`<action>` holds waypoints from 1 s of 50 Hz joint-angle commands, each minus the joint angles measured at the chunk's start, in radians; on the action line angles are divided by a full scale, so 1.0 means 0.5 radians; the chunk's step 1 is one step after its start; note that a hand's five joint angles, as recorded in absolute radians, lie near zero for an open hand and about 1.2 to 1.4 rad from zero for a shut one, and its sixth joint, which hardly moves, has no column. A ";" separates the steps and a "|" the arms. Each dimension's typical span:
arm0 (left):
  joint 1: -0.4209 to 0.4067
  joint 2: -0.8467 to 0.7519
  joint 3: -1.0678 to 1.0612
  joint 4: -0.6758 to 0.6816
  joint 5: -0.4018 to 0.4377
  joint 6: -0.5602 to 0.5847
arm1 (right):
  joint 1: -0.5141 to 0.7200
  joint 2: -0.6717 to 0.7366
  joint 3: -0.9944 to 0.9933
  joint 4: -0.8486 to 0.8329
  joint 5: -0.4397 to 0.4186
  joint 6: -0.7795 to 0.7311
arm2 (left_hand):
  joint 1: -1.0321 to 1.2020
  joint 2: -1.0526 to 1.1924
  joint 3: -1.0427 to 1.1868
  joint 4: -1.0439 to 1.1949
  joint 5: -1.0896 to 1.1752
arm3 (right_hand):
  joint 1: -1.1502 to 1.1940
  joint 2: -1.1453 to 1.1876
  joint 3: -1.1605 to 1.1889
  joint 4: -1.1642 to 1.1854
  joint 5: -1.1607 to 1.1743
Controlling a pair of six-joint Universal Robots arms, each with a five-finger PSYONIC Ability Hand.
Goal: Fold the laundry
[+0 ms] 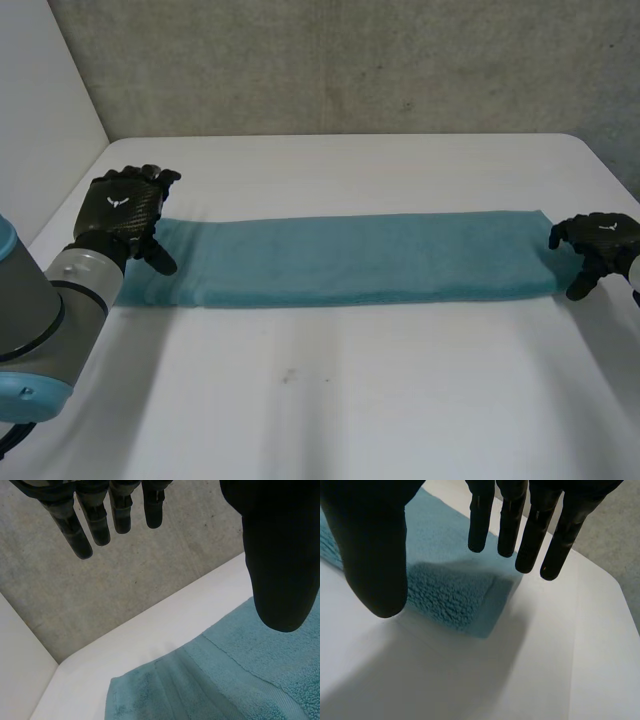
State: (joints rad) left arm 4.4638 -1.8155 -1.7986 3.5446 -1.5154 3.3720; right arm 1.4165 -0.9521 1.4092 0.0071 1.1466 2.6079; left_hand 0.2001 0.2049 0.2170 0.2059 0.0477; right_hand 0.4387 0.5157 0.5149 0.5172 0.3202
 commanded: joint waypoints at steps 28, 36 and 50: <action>0.003 0.020 -0.032 0.035 -0.013 0.015 | -0.314 0.128 -0.376 -0.241 0.775 -0.571 | -0.051 -0.061 -0.085 -0.063 -0.095 | 1.915 1.761 1.763 1.758 1.803; 0.025 0.023 -0.041 0.038 -0.016 0.015 | 0.097 -0.038 -0.456 -0.257 0.753 -0.316 | -0.051 -0.061 -0.085 -0.063 -0.095 | 1.915 1.761 1.763 1.758 1.803; 0.068 0.051 -0.045 0.038 -0.016 0.015 | 1.401 0.020 -0.554 -0.646 0.486 -0.224 | -0.051 -0.061 -0.085 -0.063 -0.095 | 1.915 1.761 1.763 1.758 1.803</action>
State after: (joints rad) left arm 4.4850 -1.7987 -1.8199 3.5634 -1.5232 3.3794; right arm 1.8387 -0.9985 1.1553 -0.2083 1.4706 2.4971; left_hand 0.2001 0.2046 0.2170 0.2059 0.0476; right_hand 0.9549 1.1815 1.1880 1.1921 0.9755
